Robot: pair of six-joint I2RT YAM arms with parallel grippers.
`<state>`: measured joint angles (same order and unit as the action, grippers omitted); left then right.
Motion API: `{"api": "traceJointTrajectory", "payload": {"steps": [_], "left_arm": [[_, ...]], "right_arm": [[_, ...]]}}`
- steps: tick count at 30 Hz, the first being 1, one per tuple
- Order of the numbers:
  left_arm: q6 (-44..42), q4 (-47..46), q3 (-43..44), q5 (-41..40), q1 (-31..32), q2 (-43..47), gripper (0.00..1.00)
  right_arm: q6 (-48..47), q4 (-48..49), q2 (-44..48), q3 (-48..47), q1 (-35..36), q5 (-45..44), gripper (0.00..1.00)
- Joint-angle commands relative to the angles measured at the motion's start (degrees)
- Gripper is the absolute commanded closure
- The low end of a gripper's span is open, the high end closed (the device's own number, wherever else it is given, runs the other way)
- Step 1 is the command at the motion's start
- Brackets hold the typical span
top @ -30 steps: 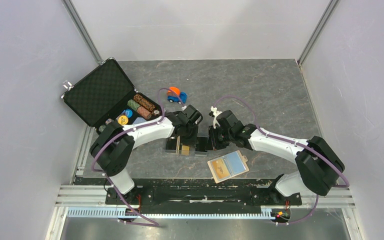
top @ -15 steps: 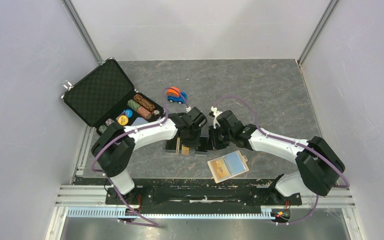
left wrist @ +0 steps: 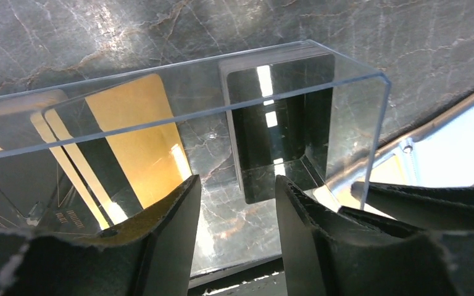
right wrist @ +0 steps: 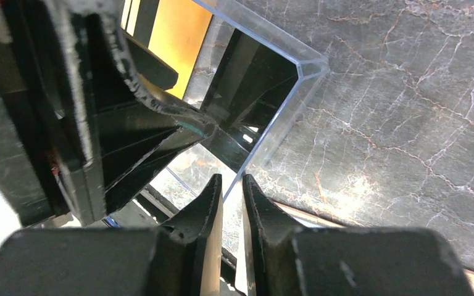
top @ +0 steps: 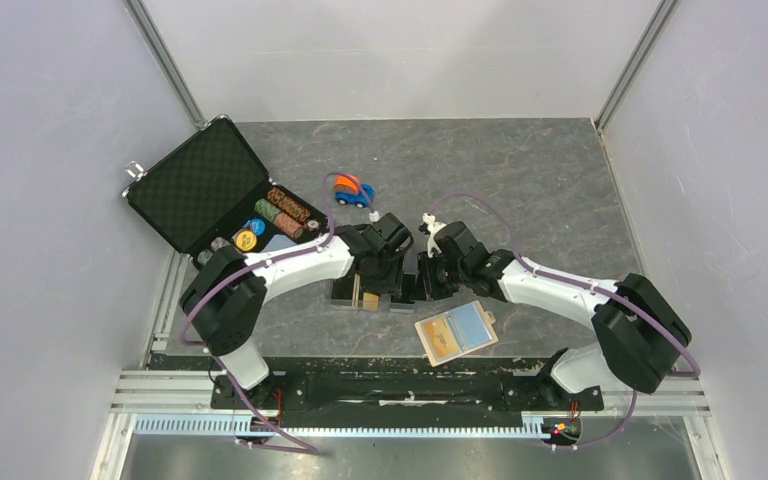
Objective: Put the credit cards into the card holder
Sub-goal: Pick up the credit card from the storage box.
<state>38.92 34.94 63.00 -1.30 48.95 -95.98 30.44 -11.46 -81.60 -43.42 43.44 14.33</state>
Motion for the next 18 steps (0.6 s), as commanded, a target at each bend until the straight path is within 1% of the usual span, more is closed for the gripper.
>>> {"api": "traceJointTrajectory", "payload": {"steps": [1,4,6,10,12,14,18], "left_arm": [[-1.1,1.2,2.1,-2.0,0.1,-2.2,0.47],[-1.2,-1.0,1.5,0.2,0.1,-3.3,0.54],[-1.2,-2.2,1.4,1.0,0.1,-3.5,0.60],[-0.9,-2.8,1.3,1.0,0.2,-3.0,0.83],[-0.9,-2.8,1.3,1.0,0.4,-2.3,0.91],[-0.9,-3.1,1.3,2.7,0.4,-1.6,0.93],[-0.8,-3.1,1.5,2.9,0.6,-0.5,0.95]], "right_arm": [[-1.0,-0.6,0.2,1.5,0.4,0.8,0.84],[-1.1,-0.5,0.3,1.6,0.4,0.8,0.84],[-1.0,-0.4,0.3,1.8,0.4,0.8,0.84],[-1.0,-0.5,0.3,1.8,0.4,0.8,0.84],[-1.0,-0.4,0.4,1.9,0.4,0.8,0.84],[-1.0,-0.4,0.3,1.9,0.4,0.8,0.84],[-1.1,-0.4,0.4,1.9,0.4,0.8,0.84]]}}
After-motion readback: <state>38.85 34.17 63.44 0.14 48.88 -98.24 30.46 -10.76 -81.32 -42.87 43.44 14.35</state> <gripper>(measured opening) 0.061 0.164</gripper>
